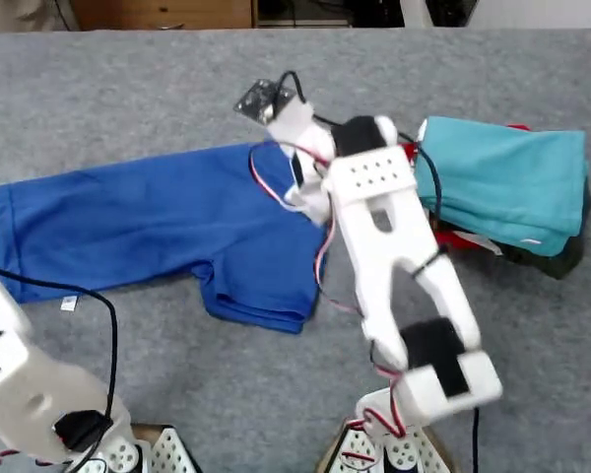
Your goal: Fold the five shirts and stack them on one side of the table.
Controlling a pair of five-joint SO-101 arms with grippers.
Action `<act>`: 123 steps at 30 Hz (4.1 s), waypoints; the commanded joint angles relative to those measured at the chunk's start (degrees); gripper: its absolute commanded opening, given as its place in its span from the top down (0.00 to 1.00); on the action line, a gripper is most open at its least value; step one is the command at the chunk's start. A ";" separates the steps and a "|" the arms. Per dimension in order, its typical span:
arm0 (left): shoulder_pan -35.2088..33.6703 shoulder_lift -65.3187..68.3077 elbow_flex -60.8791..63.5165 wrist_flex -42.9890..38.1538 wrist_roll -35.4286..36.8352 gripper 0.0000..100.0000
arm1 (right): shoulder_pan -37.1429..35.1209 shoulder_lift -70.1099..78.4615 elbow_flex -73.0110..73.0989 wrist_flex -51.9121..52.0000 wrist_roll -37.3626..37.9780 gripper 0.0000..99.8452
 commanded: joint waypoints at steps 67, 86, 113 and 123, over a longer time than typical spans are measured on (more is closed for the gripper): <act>-1.58 -27.38 41.23 -17.85 -3.78 0.98 | -24.66 -3.12 38.73 -27.87 10.46 0.99; -1.58 -27.38 41.23 -17.85 -3.78 0.98 | -24.92 -3.21 32.48 -20.04 10.20 1.00; -1.67 -27.38 43.34 -18.02 -3.78 0.98 | -26.07 -2.59 36.00 -22.95 12.31 0.77; -1.76 -27.38 43.34 -17.93 -3.78 0.98 | -27.74 -2.59 38.11 -22.77 13.01 0.75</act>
